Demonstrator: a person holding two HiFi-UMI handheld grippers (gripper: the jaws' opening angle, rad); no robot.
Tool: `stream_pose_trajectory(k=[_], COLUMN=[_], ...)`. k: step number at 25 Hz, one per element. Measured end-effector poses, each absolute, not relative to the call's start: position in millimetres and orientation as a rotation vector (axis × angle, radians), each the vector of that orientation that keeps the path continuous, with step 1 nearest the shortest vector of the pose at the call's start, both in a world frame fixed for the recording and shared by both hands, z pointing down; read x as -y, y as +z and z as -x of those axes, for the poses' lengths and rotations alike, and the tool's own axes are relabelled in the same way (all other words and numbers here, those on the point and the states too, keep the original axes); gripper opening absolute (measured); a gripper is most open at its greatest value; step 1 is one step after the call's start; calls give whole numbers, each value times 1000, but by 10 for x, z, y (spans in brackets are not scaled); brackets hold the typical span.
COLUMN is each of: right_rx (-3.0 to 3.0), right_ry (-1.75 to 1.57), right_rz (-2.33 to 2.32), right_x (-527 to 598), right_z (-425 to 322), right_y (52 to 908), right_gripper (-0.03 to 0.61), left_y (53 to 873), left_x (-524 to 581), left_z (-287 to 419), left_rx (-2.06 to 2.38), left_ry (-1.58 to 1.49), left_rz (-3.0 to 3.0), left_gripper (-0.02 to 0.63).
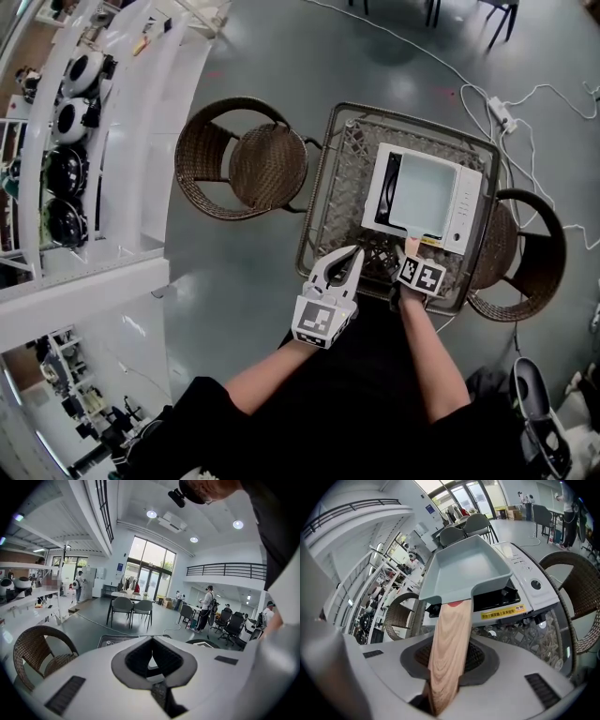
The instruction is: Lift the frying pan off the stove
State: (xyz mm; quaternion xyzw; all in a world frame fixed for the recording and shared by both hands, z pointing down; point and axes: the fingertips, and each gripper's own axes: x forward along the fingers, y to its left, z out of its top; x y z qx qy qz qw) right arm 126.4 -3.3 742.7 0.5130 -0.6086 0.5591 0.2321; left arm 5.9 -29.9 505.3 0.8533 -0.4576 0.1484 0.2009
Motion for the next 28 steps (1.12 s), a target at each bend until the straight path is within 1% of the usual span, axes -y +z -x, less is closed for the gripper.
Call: stream_pose_trajectory(k=[6,15,21,28], right_rx=[1701,1826,1890,1991], right_ry=[1491,1346,1344,1283], right_rz=[-1445,-1508,-1544,-1569], right_x=[54,44,-266,-581], right_z=[-1317,-1173,-991,-780], right_y=[7297,6708,6365,5922], right_gripper=[103,103,103,104], left_y=[5059,4893,4859,4613], left_x=[212,17,-177,-385], left_z=[17,86,142,208], left_rx=[1286,1253,1234,1229], left_ry=[425,373,336,255], left_rz=[-2385,-2446,-2458,-2507], left_gripper=[14,14,14,14])
